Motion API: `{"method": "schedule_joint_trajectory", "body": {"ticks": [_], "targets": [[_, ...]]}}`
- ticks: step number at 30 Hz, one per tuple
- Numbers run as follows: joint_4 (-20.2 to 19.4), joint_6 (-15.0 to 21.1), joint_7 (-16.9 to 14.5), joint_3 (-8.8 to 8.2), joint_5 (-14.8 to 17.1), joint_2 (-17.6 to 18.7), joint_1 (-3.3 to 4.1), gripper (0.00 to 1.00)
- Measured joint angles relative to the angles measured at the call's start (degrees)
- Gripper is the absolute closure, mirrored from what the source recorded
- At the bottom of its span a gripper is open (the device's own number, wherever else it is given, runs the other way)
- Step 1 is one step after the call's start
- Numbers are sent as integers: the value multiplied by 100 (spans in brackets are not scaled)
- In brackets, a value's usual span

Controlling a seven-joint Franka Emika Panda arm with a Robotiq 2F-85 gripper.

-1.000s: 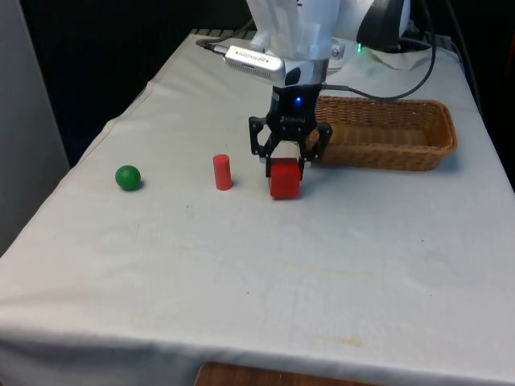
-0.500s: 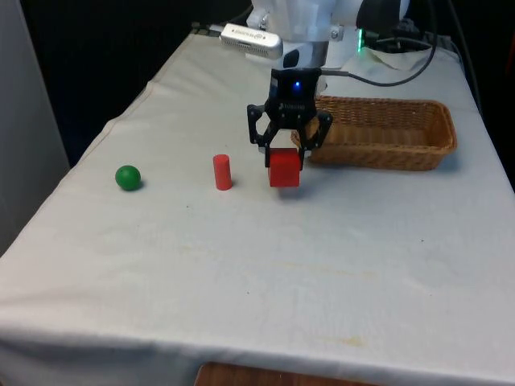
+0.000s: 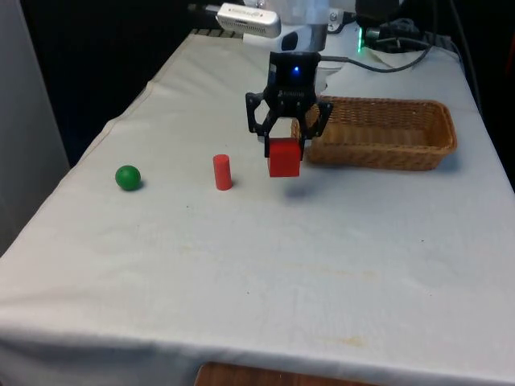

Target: Pick up the object to the left of the cylinder and place it into the basket.

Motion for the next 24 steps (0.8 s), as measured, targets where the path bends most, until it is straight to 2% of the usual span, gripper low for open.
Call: {"method": "schedule_joint_trajectory", "body": {"ticks": [24], "targets": [[-103, -34, -11, -52, -92, -447, 6, 98]]}}
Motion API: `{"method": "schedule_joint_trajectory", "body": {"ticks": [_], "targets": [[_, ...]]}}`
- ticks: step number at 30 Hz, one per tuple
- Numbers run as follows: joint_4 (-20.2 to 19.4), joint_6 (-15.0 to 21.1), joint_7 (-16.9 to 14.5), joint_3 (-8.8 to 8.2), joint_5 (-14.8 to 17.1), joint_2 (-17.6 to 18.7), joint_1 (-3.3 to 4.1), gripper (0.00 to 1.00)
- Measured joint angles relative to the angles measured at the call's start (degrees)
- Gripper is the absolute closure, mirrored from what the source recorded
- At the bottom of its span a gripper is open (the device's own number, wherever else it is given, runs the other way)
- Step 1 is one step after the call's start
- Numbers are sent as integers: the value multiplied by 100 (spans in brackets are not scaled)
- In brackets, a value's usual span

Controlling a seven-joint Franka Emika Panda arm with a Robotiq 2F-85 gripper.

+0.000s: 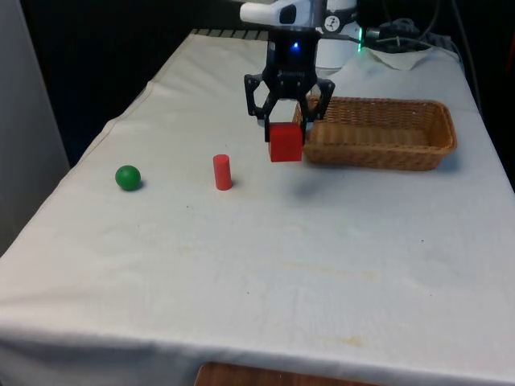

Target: Pick up the object to the left of the cylinder and place it into the basket.

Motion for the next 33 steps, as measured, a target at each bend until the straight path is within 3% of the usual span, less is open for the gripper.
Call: {"method": "schedule_joint_trajectory", "body": {"ticks": [16, 33], "targets": [[-372, 6, 34, 6, -143, -539, 120, 98], [-705, 11, 40, 52, -206, -1026, 189, 98]]}}
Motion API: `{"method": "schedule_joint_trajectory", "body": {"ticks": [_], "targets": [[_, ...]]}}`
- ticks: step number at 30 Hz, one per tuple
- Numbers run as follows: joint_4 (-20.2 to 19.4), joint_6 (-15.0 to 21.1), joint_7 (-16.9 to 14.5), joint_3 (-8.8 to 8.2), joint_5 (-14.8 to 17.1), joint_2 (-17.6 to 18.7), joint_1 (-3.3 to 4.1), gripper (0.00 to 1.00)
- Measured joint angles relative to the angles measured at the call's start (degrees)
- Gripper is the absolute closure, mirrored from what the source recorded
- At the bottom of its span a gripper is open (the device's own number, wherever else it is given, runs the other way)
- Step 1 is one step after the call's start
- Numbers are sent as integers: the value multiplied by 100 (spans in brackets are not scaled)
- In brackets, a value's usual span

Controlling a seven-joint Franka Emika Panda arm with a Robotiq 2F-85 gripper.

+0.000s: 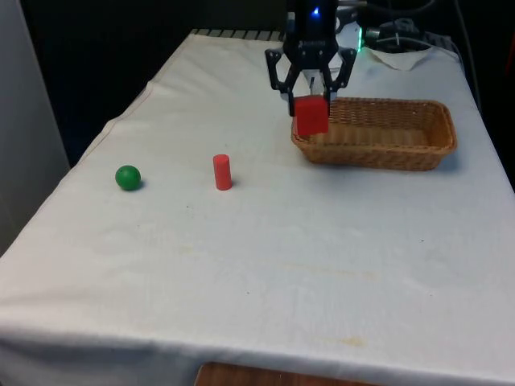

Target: Pick up the object to the left of the cylinder and place it into the basket.

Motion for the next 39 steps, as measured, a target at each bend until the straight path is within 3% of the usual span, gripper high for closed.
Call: {"method": "schedule_joint_trajectory", "body": {"ticks": [25, 39], "targets": [[-390, 0, 0, 189, -6, -573, 29, 98], [-842, 126, 69, 458, -23, -917, 34, 98]]}}
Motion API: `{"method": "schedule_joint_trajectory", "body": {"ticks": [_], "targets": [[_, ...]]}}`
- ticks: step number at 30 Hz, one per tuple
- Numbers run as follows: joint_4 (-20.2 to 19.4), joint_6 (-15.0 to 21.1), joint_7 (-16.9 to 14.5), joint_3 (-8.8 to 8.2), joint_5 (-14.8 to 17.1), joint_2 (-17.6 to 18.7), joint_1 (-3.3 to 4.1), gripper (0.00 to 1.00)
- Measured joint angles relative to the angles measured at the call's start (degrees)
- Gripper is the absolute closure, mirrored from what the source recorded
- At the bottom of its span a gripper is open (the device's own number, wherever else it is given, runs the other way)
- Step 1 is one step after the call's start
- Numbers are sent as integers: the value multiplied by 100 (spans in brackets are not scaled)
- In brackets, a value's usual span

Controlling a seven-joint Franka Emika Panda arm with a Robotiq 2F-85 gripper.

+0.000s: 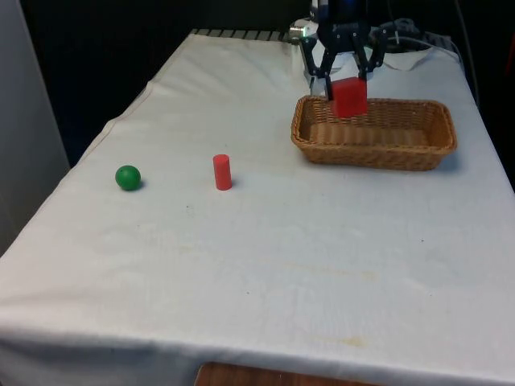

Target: Pick up the object to the left of the cylinder and place it into the basket.

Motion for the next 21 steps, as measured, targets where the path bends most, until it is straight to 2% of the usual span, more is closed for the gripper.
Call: {"method": "schedule_joint_trajectory", "body": {"ticks": [12, 21], "targets": [[-464, 69, -29, 11, -212, -304, 0, 98], [-779, 264, -97, 103, -212, -327, 0, 98]]}}
